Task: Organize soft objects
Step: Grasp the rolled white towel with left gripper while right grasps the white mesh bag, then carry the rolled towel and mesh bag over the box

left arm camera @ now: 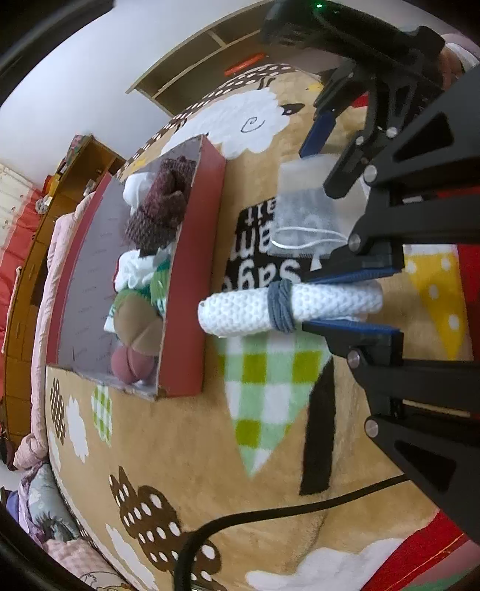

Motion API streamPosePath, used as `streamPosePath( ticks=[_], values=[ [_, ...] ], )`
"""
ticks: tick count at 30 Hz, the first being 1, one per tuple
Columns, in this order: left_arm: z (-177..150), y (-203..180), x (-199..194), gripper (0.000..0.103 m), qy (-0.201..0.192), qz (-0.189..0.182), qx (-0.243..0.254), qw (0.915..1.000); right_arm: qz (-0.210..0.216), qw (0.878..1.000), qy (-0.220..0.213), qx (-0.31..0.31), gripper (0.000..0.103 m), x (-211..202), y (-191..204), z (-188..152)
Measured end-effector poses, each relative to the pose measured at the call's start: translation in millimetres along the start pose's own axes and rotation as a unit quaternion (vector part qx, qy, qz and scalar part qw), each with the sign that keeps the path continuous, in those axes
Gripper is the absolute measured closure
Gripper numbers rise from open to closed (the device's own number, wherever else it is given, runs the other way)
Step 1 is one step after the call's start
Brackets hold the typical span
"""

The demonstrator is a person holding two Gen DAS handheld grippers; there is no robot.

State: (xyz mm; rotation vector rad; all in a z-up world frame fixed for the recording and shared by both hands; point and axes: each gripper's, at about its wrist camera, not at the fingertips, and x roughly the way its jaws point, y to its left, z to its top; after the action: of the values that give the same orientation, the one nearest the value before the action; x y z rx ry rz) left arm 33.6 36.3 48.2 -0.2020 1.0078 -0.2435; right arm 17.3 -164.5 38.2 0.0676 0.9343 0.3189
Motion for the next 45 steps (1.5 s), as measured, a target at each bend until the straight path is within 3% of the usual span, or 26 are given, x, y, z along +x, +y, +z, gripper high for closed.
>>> streamPosePath(
  ticks=[6,10,13,18,20,33,45],
  values=[
    [0,7,-1,0.084,-0.005,0.000,-0.007,1.0000,-0.054,0.997,0.010,-0.060,0.028,15,29,-5],
    [-1,10,0,0.084,-0.004,0.002,-0.010,0.9999,-0.085,0.993,-0.001,-0.082,0.036,15,37,-10],
    [-1,10,-1,0.084,-0.006,0.003,-0.009,0.9999,-0.084,0.993,-0.005,-0.080,0.051,13,36,-10],
    [-1,7,0,0.084,-0.004,0.003,-0.007,1.0000,-0.058,0.995,-0.014,-0.077,0.092,5,33,-9],
    [0,6,-1,0.084,-0.005,0.003,-0.007,1.0000,-0.038,0.996,-0.020,-0.073,0.096,3,33,-9],
    [8,-7,-19,0.084,-0.025,-0.002,0.008,0.9996,-0.008,0.994,-0.075,-0.082,0.098,-37,36,7],
    [40,-30,-33,0.084,-0.053,0.000,0.039,0.9978,-0.024,0.989,-0.116,-0.091,0.098,-65,31,34]
  ],
)
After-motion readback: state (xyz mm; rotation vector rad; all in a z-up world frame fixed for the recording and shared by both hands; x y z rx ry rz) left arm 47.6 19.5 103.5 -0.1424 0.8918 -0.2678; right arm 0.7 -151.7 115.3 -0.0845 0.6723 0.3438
